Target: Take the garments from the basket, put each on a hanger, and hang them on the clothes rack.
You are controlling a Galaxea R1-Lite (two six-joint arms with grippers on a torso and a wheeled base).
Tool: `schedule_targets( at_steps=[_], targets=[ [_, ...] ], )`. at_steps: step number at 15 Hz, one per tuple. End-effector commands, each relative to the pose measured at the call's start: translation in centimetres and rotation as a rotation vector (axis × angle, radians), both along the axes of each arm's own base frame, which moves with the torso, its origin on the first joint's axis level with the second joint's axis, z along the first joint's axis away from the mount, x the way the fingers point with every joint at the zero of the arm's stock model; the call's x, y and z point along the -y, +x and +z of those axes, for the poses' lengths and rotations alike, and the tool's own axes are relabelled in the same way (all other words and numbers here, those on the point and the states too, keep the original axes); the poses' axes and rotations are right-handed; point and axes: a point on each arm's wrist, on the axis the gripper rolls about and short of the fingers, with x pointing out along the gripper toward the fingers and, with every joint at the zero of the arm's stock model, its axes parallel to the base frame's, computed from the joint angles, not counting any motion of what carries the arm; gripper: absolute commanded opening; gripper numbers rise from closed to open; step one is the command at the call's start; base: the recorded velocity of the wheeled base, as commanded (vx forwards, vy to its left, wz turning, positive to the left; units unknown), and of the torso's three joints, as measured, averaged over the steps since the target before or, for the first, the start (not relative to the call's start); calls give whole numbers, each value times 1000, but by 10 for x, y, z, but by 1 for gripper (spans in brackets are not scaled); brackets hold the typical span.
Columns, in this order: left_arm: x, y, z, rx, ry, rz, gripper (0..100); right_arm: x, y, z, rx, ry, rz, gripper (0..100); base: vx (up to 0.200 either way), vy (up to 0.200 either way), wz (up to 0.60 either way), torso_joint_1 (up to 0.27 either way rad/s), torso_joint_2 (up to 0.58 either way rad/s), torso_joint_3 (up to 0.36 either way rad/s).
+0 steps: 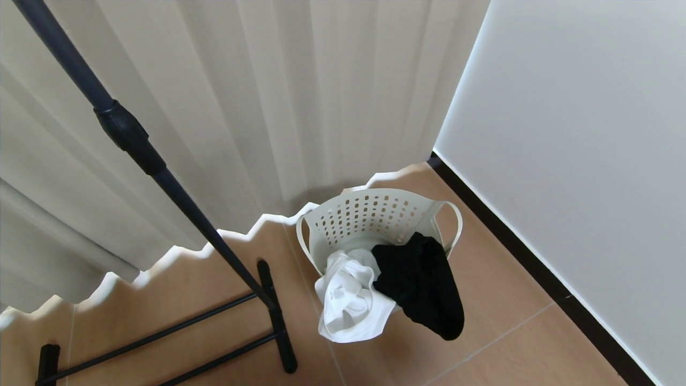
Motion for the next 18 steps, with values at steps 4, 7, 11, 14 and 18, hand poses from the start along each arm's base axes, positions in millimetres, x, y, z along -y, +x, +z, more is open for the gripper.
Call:
schedule_targets(
  at_steps=[4, 7, 11, 14, 18],
  targets=[
    [0, 0, 0, 0, -2, 1, 100, 0, 0, 0, -2, -5, 5, 100, 0, 0, 0, 2, 1, -197],
    [0, 0, 0, 0, -3, 3, 100, 0, 0, 0, -5, -7, 5, 100, 0, 0, 0, 2, 1, -203],
    [0, 0, 0, 1, 0, 4, 100, 0, 9, 0, -128, -29, 93, 100, 0, 0, 0, 2, 2, -189],
    [0, 0, 0, 1, 0, 4, 100, -6, 41, 13, -419, -91, 323, 100, 0, 0, 0, 3, -2, -54],
    [0, 0, 0, 1, 0, 4, 100, -35, 113, 54, -587, -370, 509, 100, 0, 0, 0, 0, 0, 0]
  ],
)
